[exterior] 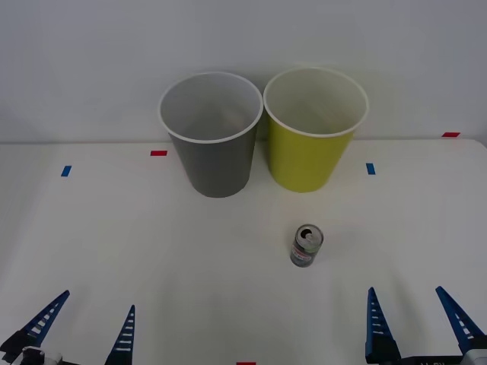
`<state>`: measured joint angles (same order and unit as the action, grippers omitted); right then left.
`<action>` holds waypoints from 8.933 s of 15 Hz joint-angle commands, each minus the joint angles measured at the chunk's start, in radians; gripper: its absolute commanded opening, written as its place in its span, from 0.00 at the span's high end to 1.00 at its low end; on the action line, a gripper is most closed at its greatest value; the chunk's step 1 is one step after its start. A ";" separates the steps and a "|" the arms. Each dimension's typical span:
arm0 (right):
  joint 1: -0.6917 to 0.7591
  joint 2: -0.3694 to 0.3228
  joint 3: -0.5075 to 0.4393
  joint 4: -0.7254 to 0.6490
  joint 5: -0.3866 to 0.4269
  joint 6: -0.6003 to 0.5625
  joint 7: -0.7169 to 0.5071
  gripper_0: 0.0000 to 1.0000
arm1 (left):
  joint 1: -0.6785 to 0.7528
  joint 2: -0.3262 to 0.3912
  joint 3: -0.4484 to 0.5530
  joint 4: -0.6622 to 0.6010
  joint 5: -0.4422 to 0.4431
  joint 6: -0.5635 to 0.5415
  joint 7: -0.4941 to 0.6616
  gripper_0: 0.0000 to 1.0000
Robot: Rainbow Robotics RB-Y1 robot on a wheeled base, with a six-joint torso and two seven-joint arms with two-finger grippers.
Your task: Put cans in the gray bin and PET bottles in the light green bin.
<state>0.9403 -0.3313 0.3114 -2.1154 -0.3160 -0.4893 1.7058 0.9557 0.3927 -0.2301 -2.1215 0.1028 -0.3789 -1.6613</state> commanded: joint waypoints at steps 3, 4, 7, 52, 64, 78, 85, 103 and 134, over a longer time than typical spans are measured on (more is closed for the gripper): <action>0.000 0.000 0.000 0.000 0.000 0.000 0.000 0.00 | 0.000 0.000 0.000 0.000 0.000 0.000 0.000 0.00; 0.000 0.000 0.000 0.000 0.000 0.000 0.000 0.00 | 0.000 0.000 0.000 0.000 0.000 0.000 0.000 0.00; 0.000 0.000 0.000 0.000 0.000 0.000 0.000 0.00 | 0.000 0.000 0.000 0.000 0.000 0.000 0.000 0.00; -0.094 -0.041 0.064 0.195 0.023 -0.126 0.018 0.00 | 0.000 0.000 0.000 0.000 0.000 0.000 0.000 0.00; -0.456 -0.144 0.221 0.364 0.018 -0.075 0.054 0.00 | 0.000 0.000 0.000 0.000 0.000 0.000 0.000 0.00; -0.657 -0.006 0.160 0.491 0.025 0.063 0.052 0.00 | 0.000 0.000 0.000 0.000 0.000 0.000 0.000 0.00; -0.689 0.005 0.158 0.491 0.000 0.106 0.054 0.48 | 0.000 0.000 0.000 0.000 0.000 0.000 0.000 0.00; -0.666 -0.029 0.097 0.167 -0.046 0.486 0.021 0.97 | 0.000 0.000 0.000 0.000 0.000 0.000 0.000 0.00; -1.419 0.207 0.035 -0.094 0.109 1.565 -0.293 0.98 | 0.000 0.000 0.000 0.000 0.000 0.000 0.000 0.00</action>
<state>-0.4459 -0.1232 0.3464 -2.2488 -0.1752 1.1086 1.4117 0.9557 0.3927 -0.2301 -2.1215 0.1027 -0.3789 -1.6613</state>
